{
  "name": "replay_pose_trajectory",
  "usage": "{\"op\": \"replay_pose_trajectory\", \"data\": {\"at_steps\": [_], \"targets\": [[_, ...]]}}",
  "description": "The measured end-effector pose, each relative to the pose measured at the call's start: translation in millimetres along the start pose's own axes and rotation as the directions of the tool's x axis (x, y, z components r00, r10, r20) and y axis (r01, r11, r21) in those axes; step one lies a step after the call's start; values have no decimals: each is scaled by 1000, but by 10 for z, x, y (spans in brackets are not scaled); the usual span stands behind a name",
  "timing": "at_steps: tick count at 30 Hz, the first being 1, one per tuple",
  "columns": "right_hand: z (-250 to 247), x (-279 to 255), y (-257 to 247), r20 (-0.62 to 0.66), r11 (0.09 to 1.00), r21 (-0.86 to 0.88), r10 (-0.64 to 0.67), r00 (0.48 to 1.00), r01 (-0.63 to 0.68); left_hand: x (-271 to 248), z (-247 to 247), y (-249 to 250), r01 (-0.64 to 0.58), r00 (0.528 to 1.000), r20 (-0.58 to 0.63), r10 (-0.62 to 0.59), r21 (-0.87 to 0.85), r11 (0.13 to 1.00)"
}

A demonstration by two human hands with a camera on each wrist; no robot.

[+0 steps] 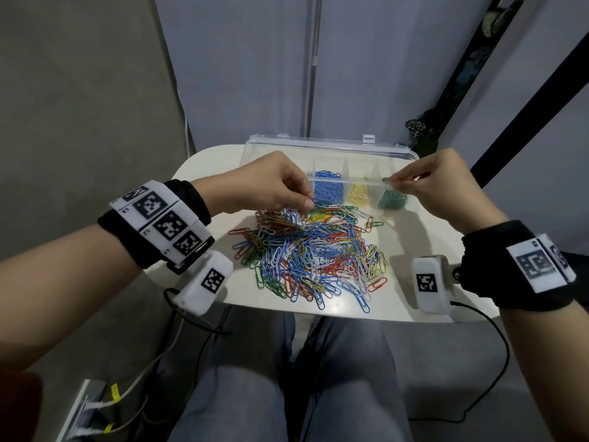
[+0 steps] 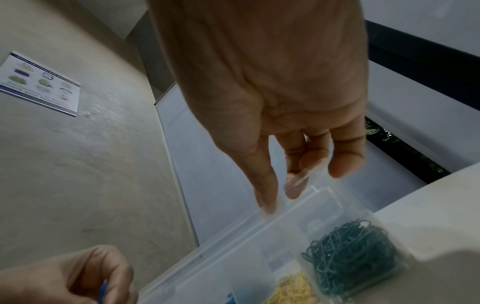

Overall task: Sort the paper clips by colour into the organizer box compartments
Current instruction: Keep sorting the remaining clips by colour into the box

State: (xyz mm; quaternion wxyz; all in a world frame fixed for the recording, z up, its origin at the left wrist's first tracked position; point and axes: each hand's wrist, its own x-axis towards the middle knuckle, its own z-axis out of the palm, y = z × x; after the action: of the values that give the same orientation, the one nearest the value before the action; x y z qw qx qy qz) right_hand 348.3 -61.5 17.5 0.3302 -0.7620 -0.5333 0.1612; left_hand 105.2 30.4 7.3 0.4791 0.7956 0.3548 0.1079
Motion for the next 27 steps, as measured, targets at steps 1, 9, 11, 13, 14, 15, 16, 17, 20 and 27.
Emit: {"op": "replay_pose_trajectory", "data": {"at_steps": [1,9,11,13,14,15,16,17,20,27], "targets": [[1,5,7,2,1000,0,0,1000,0,-4,-9,11,4,1000,7,-4,-20,1000],[2,12,19,12,1000,-21,-23,1000,23,-5,-19,57,25,999,29,-26,21,999],[5,15,24,5,999,-26,-21,1000,21,4,-17,55,24,1000,15,-24,10,1000],[10,19,27,-1,999,-30,-18,1000,18,14,-7,58,4,1000,-7,-4,4,1000],[10,20,26,-2,999,-33,-19,1000,19,20,6,66,-13,1000,-10,13,9,1000],[12,20,23,-2,999,-38,-22,1000,22,30,24,76,-31,999,-9,32,28,999],[13,19,20,-2,999,-44,-25,1000,25,44,51,87,-51,999,-1,52,65,997],[12,17,17,-2,998,-48,-28,1000,28,64,84,95,-71,997,8,71,122,990],[8,11,7,-3,999,-46,-27,1000,27,141,201,100,-106,994,38,99,340,935],[13,4,-5,1,998,-53,-17,1000,17,167,320,44,-175,983,151,102,612,771]]}}
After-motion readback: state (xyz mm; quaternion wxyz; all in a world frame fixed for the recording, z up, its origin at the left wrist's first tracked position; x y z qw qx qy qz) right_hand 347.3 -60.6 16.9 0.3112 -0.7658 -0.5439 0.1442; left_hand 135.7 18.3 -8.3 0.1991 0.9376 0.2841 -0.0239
